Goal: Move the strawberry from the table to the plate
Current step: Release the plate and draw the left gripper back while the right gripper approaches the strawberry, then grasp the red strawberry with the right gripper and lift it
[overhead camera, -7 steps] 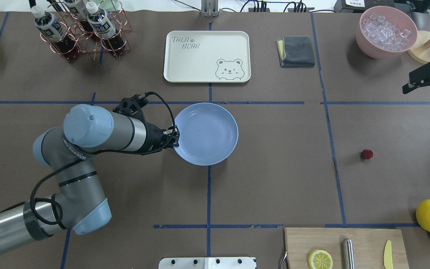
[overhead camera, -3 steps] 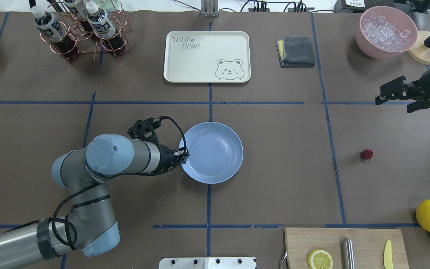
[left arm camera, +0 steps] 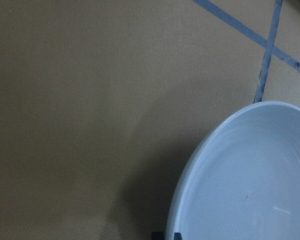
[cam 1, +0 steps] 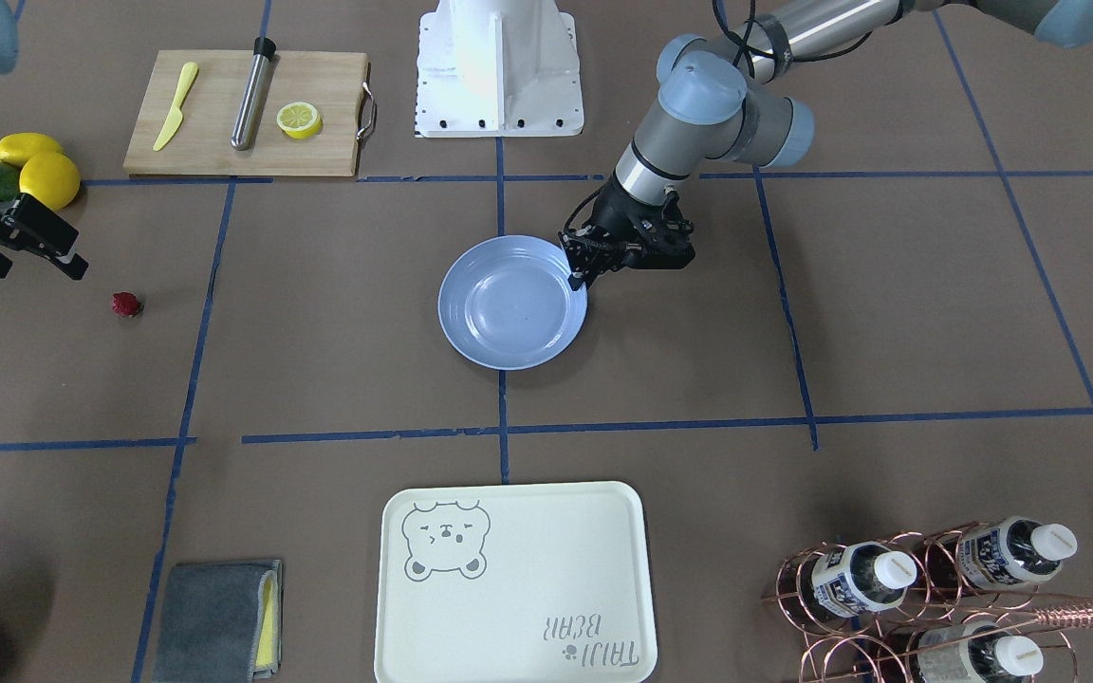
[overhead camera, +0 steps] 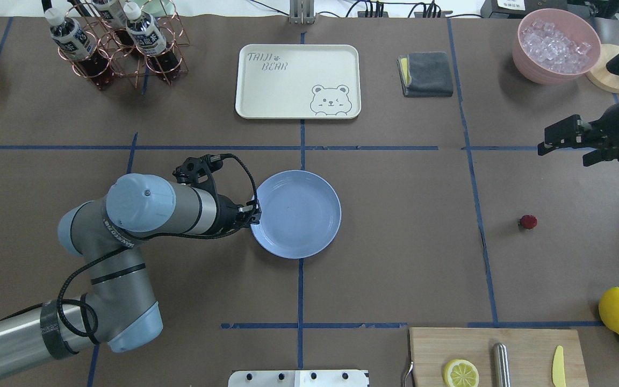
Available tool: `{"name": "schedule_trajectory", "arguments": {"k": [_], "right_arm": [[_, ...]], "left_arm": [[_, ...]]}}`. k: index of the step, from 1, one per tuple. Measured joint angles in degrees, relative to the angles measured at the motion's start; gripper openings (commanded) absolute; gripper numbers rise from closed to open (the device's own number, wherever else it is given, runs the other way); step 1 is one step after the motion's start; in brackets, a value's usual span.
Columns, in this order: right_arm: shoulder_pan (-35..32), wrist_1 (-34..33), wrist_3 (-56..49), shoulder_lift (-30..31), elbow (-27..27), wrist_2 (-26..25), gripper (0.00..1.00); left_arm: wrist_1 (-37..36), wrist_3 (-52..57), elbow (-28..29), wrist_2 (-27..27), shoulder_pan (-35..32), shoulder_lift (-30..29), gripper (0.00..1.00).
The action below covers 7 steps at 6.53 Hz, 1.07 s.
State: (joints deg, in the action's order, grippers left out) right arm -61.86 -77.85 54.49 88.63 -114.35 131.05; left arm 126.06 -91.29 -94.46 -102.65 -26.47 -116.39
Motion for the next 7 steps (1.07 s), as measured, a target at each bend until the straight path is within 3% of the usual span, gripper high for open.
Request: {"name": "schedule_trajectory", "arguments": {"k": [3, 5, 7], "right_arm": [[2.7, 0.4, -0.4, 2.3, -0.1, -1.8, 1.00], [7.7, 9.0, 0.2, 6.7, 2.3, -6.2, 1.00], [11.8, 16.8, 1.1, 8.0, 8.2, -9.7, 0.98]], "left_arm": [[-2.6, 0.2, -3.2, -3.9, -3.2, -0.2, 1.00], [-9.4, 1.5, -8.9, -7.1, -6.5, -0.1, 1.00], [-11.7, 2.8, -11.2, -7.4, -9.0, 0.3, 1.00]]}}
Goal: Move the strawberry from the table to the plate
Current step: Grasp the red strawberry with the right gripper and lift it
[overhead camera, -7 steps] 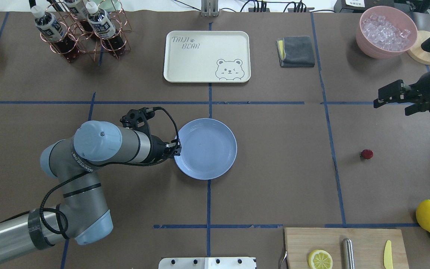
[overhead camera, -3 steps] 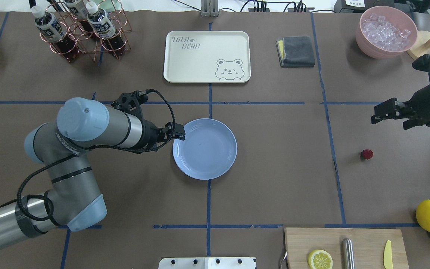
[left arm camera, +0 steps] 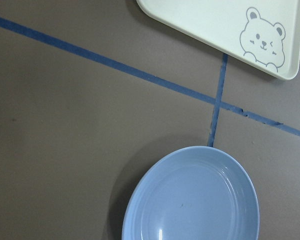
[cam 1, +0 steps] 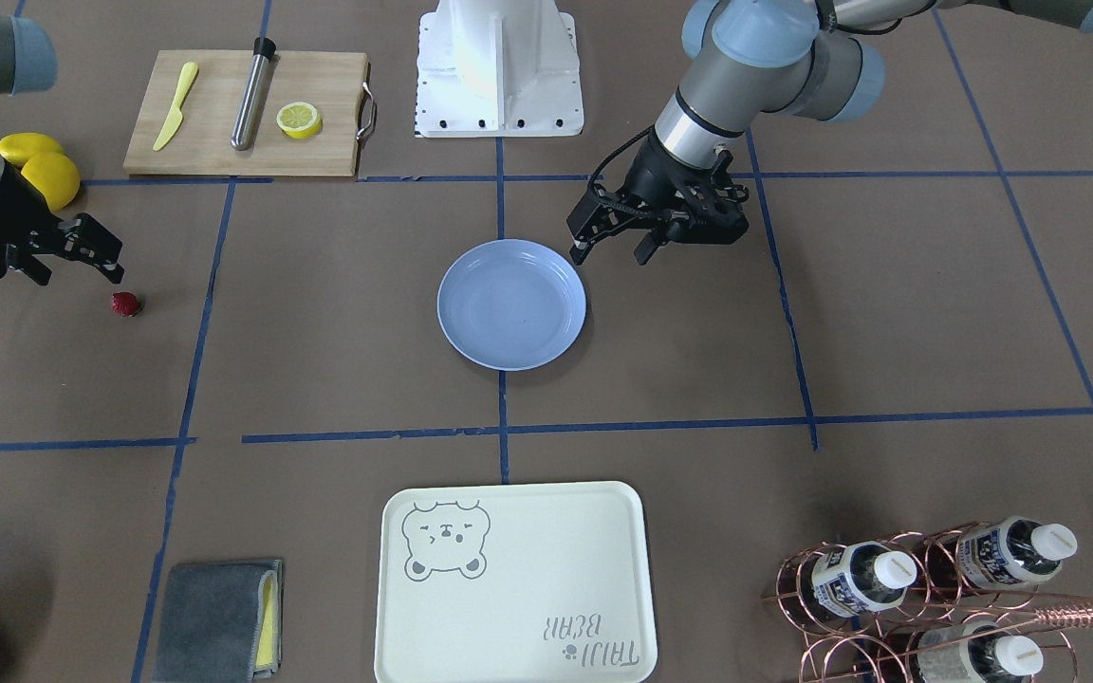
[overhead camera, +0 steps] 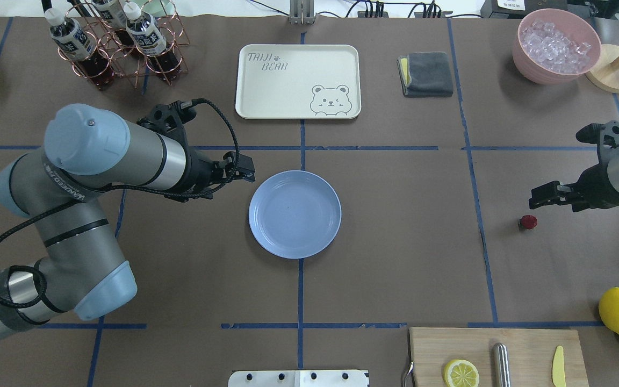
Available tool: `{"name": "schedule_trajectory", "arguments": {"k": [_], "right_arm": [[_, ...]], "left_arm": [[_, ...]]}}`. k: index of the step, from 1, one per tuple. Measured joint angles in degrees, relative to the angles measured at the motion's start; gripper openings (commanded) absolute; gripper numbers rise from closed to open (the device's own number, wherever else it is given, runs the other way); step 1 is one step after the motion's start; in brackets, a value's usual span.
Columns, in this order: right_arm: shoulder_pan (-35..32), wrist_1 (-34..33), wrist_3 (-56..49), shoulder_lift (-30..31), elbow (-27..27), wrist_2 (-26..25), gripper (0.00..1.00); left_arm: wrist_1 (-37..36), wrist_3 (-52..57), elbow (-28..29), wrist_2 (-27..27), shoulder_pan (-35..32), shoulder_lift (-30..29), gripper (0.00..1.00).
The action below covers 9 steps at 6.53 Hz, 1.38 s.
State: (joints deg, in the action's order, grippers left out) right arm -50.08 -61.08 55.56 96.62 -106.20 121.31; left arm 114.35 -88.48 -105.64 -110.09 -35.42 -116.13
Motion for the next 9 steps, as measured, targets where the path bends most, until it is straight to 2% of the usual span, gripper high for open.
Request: {"name": "schedule_trajectory", "arguments": {"k": [2, 4, 6, 8, 9], "right_arm": [[3.2, 4.1, 0.8, -1.0, 4.3, -2.2, 0.93], [5.1, 4.5, 1.2, -2.6, 5.8, -3.1, 0.86], [5.4, 4.6, 1.2, -2.7, 6.1, -3.4, 0.76], [5.4, 4.6, 1.2, -2.3, 6.1, -3.5, 0.17], [5.4, 4.6, 1.2, -2.2, 6.0, -3.5, 0.00]], "left_arm": [[-0.2, 0.2, -0.3, 0.0, -2.4, 0.2, 1.00], [-0.3, 0.2, -0.2, 0.0, -2.8, 0.3, 1.00], [-0.4, 0.2, 0.2, 0.0, -2.7, 0.2, 1.00], [-0.4, 0.1, 0.4, 0.0, -2.5, 0.2, 1.00], [-0.4, 0.1, 0.5, 0.0, -2.5, 0.2, 1.00]]}}
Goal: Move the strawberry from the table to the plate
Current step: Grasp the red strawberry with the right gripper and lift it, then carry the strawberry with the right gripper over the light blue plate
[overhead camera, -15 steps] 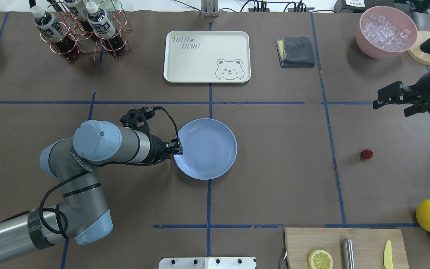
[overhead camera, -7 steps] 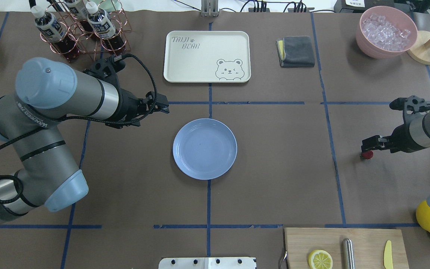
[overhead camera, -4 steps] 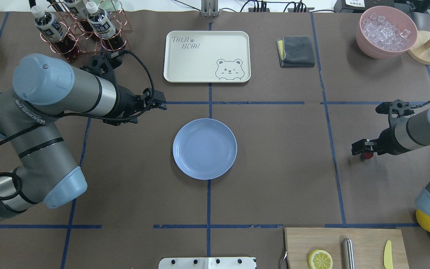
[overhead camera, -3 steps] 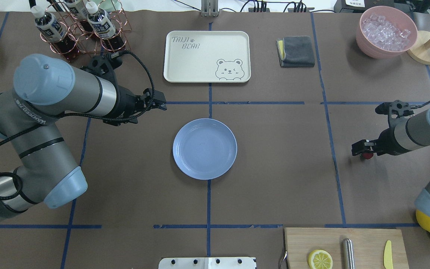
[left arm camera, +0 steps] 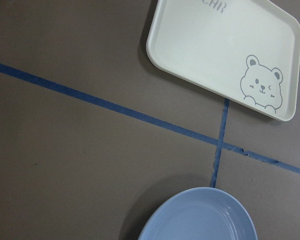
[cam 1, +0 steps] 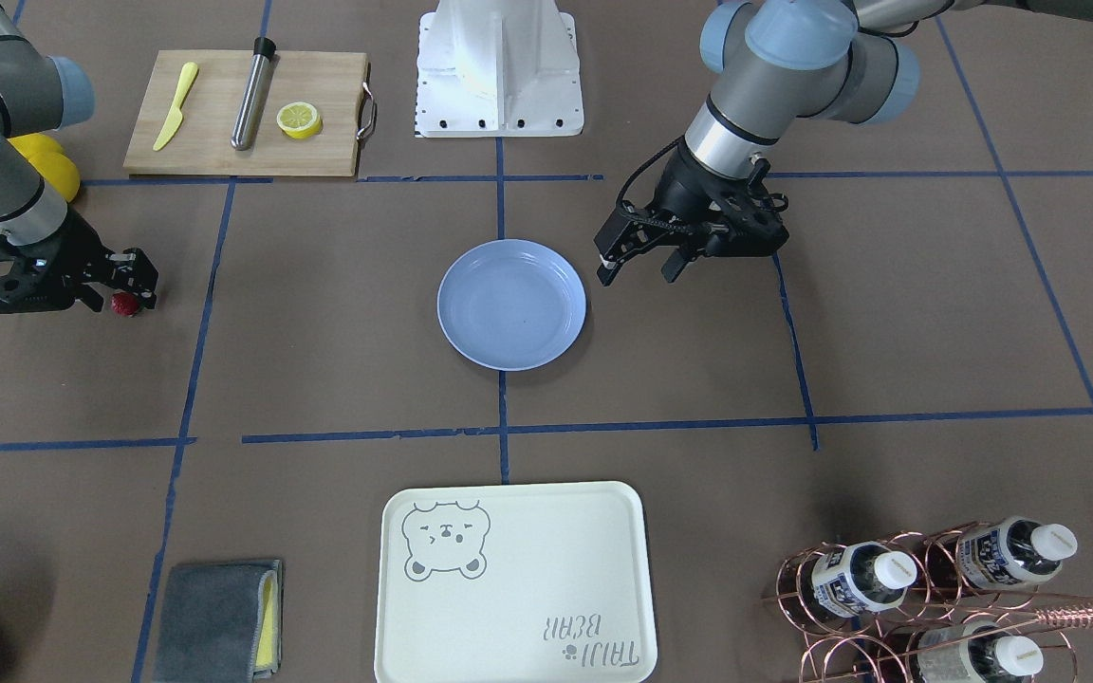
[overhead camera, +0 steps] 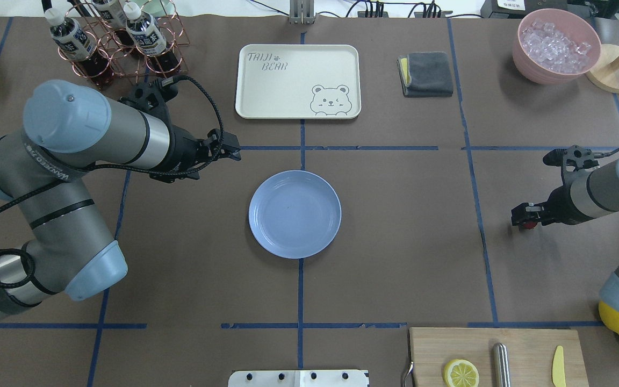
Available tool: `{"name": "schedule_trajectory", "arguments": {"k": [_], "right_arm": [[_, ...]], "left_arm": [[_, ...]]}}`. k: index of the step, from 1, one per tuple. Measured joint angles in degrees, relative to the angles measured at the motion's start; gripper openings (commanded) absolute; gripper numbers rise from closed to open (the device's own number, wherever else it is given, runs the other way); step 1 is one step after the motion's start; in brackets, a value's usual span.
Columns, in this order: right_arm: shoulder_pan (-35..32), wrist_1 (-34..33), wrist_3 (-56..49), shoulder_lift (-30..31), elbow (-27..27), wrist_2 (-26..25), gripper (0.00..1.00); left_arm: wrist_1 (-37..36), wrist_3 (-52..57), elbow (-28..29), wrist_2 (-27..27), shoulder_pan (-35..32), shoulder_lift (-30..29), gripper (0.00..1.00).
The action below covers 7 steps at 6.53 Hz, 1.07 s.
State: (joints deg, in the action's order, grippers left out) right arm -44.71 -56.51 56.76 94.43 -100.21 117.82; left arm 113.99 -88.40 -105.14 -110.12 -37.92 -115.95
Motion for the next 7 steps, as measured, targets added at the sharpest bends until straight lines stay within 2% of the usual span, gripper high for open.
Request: {"name": "schedule_trajectory", "arguments": {"k": [2, 4, 5, 6, 7], "right_arm": [[-0.2, -0.1, 0.0, 0.0, -1.0, 0.0, 0.00], [-1.3, -3.5, -0.2, -0.5, -6.3, 0.8, 0.00], [-1.8, -9.7, -0.1, -2.8, -10.5, 1.2, 0.00], [-1.7, -18.6, -0.1, -8.9, -13.5, 1.5, 0.00], [-0.6, -28.3, 0.6, -17.8, -14.3, 1.7, 0.00]], "left_arm": [[0.0, 0.0, 0.1, 0.0, 0.0, 0.0, 1.00], [-0.9, 0.1, -0.5, -0.1, -0.9, 0.1, 1.00], [-3.0, 1.3, -0.9, -0.1, -2.4, 0.0, 1.00], [-5.7, 4.5, -1.6, -0.2, -3.9, 0.3, 1.00], [-7.9, 9.0, -3.1, -0.2, -5.4, 1.8, 1.00]]}}
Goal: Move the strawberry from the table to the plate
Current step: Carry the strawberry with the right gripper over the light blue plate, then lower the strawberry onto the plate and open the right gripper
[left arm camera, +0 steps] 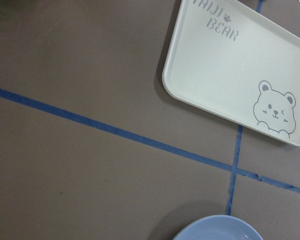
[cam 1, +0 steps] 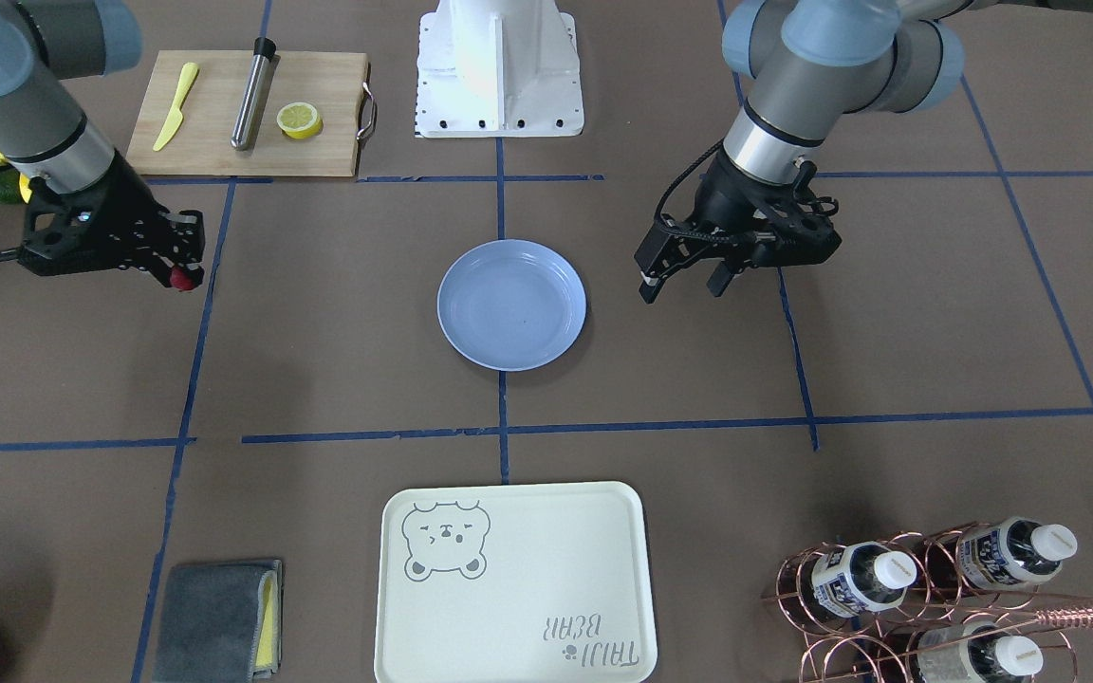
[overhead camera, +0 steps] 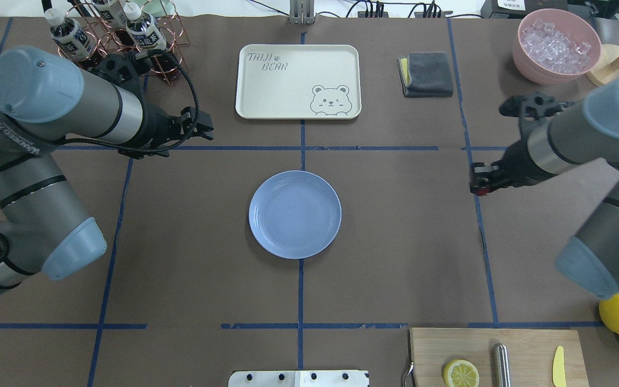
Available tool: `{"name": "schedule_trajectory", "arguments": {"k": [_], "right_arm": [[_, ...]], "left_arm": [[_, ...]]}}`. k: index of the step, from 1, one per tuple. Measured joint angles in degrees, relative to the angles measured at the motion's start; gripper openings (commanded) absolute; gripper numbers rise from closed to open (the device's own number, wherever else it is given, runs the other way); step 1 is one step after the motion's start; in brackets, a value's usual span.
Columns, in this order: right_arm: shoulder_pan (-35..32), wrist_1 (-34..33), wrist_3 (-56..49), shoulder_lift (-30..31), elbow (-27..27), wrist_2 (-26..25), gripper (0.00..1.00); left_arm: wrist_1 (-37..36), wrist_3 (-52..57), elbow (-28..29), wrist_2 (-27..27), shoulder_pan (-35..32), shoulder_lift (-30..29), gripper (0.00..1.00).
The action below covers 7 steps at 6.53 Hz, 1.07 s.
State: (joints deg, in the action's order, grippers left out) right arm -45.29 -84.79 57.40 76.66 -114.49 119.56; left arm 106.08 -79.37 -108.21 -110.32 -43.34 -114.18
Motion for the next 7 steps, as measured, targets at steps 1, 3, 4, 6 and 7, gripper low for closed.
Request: {"name": "schedule_trajectory", "arguments": {"k": [1, 3, 4, 6, 7], "right_arm": [[2.5, -7.4, 2.6, -9.3, 1.4, -0.2, 0.00], [9.7, -11.4, 10.2, -23.4, 9.7, -5.1, 0.00], [12.9, -9.2, 12.4, -27.7, 15.4, -8.3, 0.00], [17.4, 2.8, 16.5, -32.5, 28.3, -11.8, 0.00], [18.4, 5.1, 17.3, -33.6, 31.4, -12.3, 0.00]], "left_arm": [[-1.1, 4.7, -1.2, -0.3, -2.1, 2.3, 1.00], [-1.6, 15.7, -3.1, -1.6, -7.6, 8.5, 1.00], [-1.5, 22.3, -4.1, -1.9, -10.1, 12.3, 1.00], [-1.4, 36.1, -4.2, -2.2, -16.5, 17.2, 1.00], [-1.4, 41.5, -3.5, -3.0, -19.4, 18.2, 1.00]]}}
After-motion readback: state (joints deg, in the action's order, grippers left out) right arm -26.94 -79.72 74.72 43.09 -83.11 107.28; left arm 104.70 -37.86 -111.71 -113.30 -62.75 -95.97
